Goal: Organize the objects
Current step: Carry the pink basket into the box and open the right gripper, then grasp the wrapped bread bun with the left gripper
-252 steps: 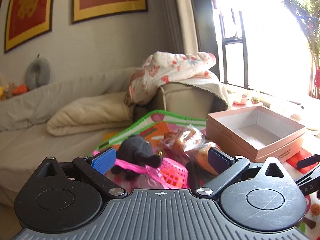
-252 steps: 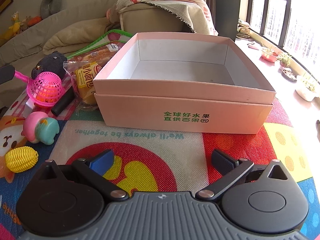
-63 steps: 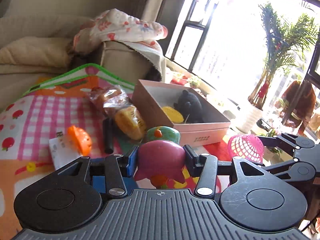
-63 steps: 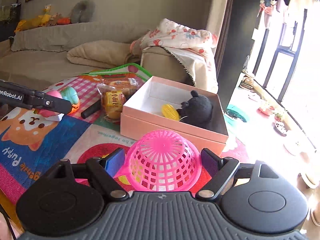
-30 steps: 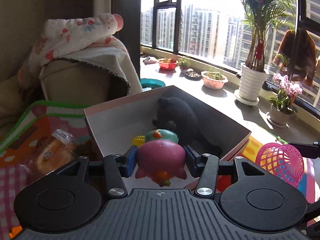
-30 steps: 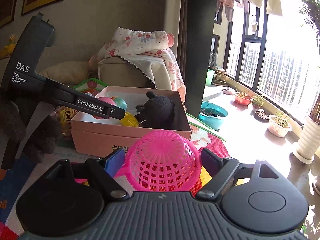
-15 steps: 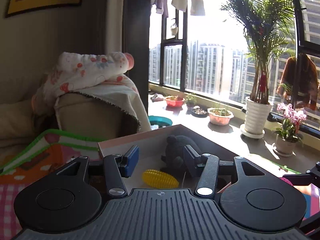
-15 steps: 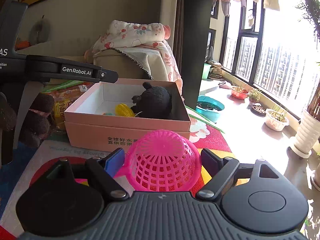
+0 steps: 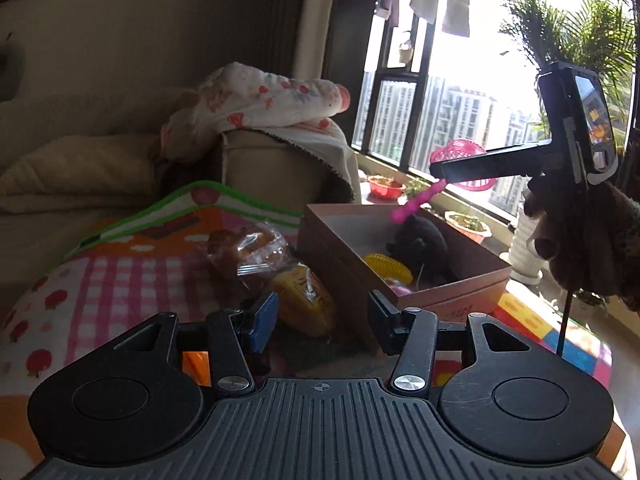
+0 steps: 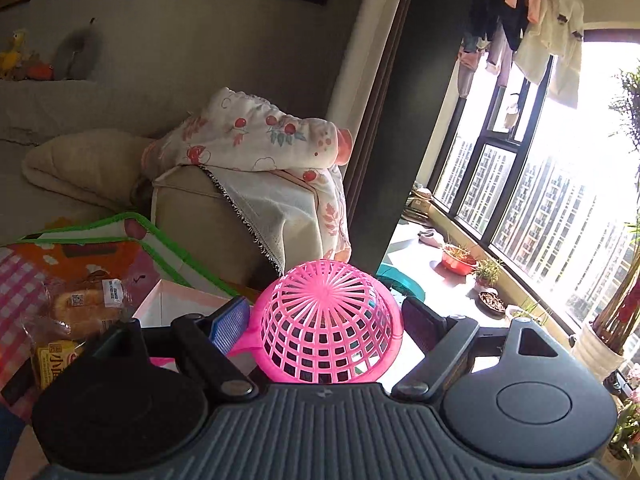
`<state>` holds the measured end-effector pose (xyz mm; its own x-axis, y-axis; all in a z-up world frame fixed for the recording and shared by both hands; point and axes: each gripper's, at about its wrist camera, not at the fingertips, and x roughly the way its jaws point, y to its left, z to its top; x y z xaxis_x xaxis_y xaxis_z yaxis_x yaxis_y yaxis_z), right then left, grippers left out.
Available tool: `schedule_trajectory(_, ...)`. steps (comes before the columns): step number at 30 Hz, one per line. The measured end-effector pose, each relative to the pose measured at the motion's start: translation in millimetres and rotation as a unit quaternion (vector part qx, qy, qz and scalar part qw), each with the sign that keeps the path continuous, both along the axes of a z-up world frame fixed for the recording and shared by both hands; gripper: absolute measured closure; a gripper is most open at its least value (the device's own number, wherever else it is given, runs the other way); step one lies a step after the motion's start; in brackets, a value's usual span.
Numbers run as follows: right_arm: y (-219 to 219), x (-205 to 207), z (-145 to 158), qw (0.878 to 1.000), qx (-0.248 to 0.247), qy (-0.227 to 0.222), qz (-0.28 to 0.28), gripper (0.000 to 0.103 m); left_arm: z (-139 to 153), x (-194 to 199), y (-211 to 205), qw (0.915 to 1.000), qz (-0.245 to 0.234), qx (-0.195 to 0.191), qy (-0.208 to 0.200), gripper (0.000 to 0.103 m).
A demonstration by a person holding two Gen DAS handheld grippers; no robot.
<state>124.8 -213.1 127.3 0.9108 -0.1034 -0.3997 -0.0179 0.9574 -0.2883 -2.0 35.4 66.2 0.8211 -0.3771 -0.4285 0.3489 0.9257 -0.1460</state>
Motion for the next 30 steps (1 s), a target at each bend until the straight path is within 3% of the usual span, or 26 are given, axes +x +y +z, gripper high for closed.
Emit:
schedule_trajectory(3, 7.4, 46.9, -7.5, 0.997, 0.041, 0.068, 0.008, 0.016, -4.2, -5.5, 22.3, 0.9995, 0.029, -0.006, 0.011, 0.048)
schedule_trajectory(5, 2.0, 56.4, -10.2, 0.993, 0.079, 0.092, -0.002, 0.016, -7.2, -7.6, 35.6, 0.9989, 0.042, 0.004, 0.02, 0.049)
schedule_trajectory(9, -15.8, 41.0, -0.5, 0.989, 0.124, 0.075, -0.015, 0.003, -18.7, -7.6, 55.6, 0.998, 0.049, 0.005, 0.04, 0.049)
schedule_trajectory(15, -25.7, 7.2, 12.3, 0.994, 0.09, 0.046, -0.03, 0.0, -29.2, -4.2, 50.4, 0.9985, 0.034, -0.002, 0.044, 0.049)
schedule_trajectory(21, -23.8, -29.2, 5.4, 0.997, 0.07, 0.033, -0.018, 0.0, -31.8, -9.4, 36.3, 0.9989, 0.013, 0.025, 0.038, 0.049)
schedule_trajectory(25, -17.7, -56.6, -7.6, 0.997, 0.073, 0.036, 0.005, 0.0, -28.0, -10.7, 44.1, 0.9983, 0.039, 0.025, 0.036, 0.049)
schedule_trajectory(30, 6.2, -88.8, -27.4, 0.999, 0.011, 0.023, 0.04, 0.0, -24.1, -1.2, 59.2, 0.9945, 0.09, 0.023, 0.047, 0.049)
